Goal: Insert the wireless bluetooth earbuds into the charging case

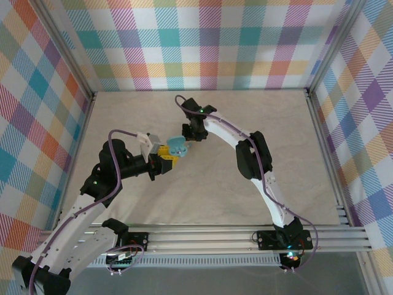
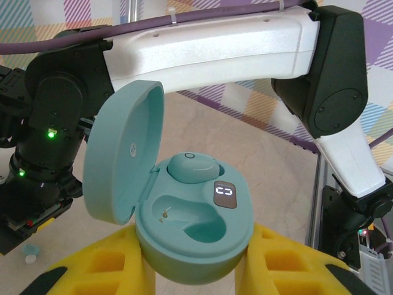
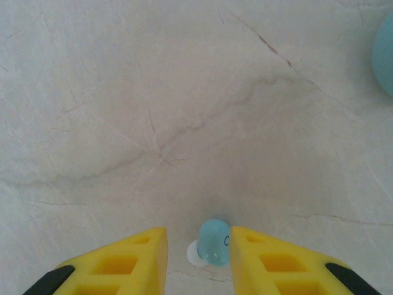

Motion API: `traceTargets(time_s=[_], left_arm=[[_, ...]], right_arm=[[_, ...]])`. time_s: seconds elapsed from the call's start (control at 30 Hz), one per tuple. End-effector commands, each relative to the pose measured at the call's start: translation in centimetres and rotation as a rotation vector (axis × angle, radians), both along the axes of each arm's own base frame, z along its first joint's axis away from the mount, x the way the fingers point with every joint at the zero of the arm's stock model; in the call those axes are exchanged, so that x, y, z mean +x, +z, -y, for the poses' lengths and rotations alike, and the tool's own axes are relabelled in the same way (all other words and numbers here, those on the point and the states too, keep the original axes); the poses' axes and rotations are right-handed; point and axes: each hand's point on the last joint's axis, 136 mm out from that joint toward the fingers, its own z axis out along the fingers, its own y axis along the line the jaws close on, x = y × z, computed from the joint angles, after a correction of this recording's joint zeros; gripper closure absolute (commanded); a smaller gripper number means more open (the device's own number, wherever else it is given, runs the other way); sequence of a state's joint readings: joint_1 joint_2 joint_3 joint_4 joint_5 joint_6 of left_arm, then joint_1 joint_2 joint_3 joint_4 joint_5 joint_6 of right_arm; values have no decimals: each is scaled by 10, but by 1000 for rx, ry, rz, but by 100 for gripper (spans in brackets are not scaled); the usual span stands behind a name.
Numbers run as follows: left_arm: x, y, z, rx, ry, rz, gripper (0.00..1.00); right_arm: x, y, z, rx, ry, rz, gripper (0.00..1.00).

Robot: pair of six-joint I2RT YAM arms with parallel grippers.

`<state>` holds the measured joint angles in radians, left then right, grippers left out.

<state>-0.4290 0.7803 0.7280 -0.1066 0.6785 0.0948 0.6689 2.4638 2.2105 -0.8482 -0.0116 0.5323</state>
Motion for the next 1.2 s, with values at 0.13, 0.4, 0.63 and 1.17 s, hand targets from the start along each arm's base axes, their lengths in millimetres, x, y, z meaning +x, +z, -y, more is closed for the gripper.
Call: traceTargets(time_s=[0.13, 0.4, 0.63, 1.17], left_arm=[[-2, 10, -1, -8, 0, 39, 100], [-2, 10, -2, -4, 0, 46, 100], [-2, 8, -2, -2, 0, 44, 100], [3, 7, 1, -17, 5, 20, 100]], right_arm=[[-14, -18, 2, -77, 61, -53, 66], [-21, -25, 4, -104, 94, -71, 67], [-31, -25, 5, -126, 135, -90, 78], [-48, 30, 34, -71, 125, -21, 87]])
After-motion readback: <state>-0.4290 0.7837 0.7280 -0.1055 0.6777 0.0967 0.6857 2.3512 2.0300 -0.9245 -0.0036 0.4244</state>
